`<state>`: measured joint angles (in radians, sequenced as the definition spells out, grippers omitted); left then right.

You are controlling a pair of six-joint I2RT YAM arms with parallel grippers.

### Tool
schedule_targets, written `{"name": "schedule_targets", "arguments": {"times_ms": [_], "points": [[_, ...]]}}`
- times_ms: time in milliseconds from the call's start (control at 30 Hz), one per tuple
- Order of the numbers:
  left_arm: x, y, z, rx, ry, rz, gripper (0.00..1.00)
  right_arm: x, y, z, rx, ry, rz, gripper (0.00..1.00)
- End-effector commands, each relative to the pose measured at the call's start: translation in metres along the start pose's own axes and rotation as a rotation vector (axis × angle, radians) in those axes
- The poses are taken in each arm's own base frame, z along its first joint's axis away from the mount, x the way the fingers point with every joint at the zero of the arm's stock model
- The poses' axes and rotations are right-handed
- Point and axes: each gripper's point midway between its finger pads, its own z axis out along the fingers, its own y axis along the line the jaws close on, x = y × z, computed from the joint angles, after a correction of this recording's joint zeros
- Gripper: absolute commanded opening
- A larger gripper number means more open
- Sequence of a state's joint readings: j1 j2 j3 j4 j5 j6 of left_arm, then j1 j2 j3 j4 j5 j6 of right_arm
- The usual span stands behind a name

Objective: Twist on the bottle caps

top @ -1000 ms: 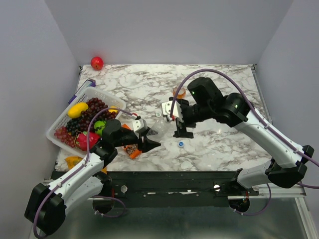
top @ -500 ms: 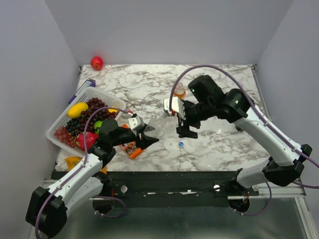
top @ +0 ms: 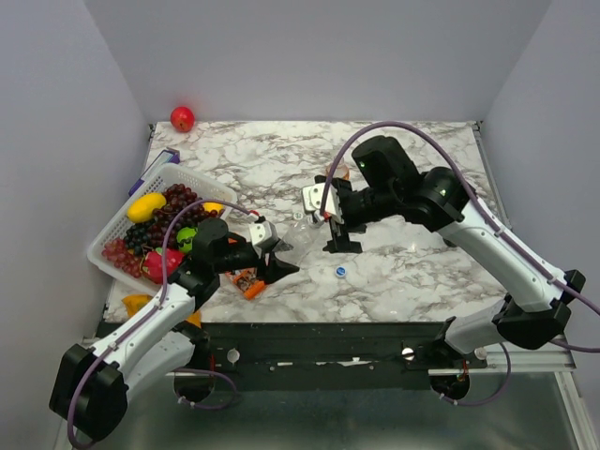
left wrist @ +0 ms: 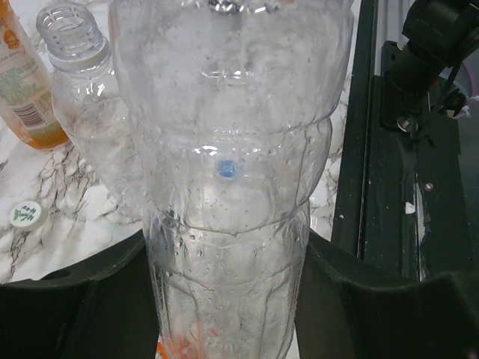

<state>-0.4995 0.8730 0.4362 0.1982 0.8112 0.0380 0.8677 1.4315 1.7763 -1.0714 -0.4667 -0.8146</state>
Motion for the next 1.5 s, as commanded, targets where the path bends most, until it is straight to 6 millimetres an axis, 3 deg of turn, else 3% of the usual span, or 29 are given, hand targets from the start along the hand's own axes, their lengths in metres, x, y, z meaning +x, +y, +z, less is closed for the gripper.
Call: {"name": "schedule_targets", "arguments": {"times_ms": [0, 233, 733, 1067, 1167, 1267, 1400, 1467], "points": [[-0.014, -0.008, 0.001, 0.056, -0.013, 0.044, 0.0, -0.015, -0.001, 0.012, -0.014, -0.066, -0.097, 1.0], [-0.022, -0.004, 0.002, 0.034, -0.032, 0.021, 0.0, -0.006, 0.006, 0.019, -0.036, -0.041, -0.086, 1.0], [-0.05, 0.015, -0.001, -0.057, -0.141, -0.05, 0.0, 0.042, 0.042, 0.015, -0.088, 0.098, 0.036, 0.99], [-0.048, 0.018, -0.005, -0.076, -0.147, -0.059, 0.0, 0.066, 0.066, -0.002, -0.128, 0.218, 0.139, 0.95], [-0.035, 0.015, -0.005, -0.052, -0.104, -0.032, 0.0, 0.052, 0.032, -0.017, 0.019, 0.171, 0.191, 0.94], [-0.019, 0.007, -0.004, -0.009, -0.051, -0.018, 0.0, 0.016, -0.003, -0.029, 0.132, 0.055, 0.172, 0.95], [-0.005, 0.0, -0.002, 0.048, 0.002, -0.029, 0.0, -0.012, -0.015, -0.029, 0.13, -0.045, 0.091, 0.97], [-0.005, -0.002, 0.0, 0.061, 0.012, -0.037, 0.0, -0.014, -0.015, -0.023, 0.112, -0.066, 0.033, 0.98]]}}
